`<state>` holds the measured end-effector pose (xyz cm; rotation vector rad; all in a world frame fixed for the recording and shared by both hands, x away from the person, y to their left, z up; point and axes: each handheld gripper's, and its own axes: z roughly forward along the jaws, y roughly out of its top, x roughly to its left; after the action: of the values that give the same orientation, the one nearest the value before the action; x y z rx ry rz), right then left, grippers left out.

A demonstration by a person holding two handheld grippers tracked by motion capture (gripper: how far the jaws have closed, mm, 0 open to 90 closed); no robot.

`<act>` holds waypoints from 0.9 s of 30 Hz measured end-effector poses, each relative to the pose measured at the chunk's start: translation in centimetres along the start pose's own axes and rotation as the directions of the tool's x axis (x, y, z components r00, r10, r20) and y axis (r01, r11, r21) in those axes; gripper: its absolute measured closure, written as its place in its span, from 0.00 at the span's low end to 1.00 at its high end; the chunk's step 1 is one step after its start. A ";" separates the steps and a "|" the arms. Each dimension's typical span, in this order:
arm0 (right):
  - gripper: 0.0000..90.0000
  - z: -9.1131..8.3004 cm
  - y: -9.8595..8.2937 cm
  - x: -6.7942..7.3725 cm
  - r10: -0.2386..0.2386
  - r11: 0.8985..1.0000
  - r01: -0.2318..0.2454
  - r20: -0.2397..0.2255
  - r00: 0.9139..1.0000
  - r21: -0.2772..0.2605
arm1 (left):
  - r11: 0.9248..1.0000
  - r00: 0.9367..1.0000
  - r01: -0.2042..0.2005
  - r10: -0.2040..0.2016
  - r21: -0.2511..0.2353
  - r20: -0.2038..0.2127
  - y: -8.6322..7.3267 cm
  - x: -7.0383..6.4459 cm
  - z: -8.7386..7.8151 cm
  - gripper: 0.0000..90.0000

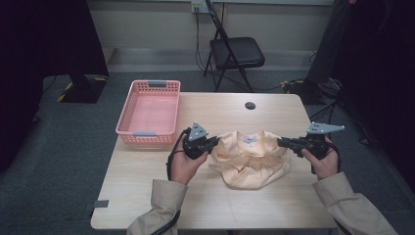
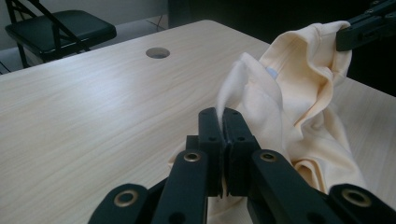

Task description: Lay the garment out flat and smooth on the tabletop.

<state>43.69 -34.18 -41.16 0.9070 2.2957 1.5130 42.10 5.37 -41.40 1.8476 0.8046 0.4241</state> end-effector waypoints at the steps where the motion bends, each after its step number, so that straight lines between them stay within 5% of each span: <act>1: 0.95 0.0 0.1 -0.1 0.001 1.000 -0.001 0.001 1.000 -0.004 | 1.000 1.000 -0.002 0.002 0.002 -0.003 0.2 0.1 0.1 0.98; 27: 0.95 -0.1 1.8 -1.6 0.007 1.000 -0.007 0.010 1.000 -0.011 | 1.000 1.000 -0.002 0.002 -0.002 -0.009 2.3 1.1 0.7 0.98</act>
<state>45.55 -34.78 -39.69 0.9188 2.2772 1.5185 44.08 5.11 -39.70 1.8461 0.8076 0.4343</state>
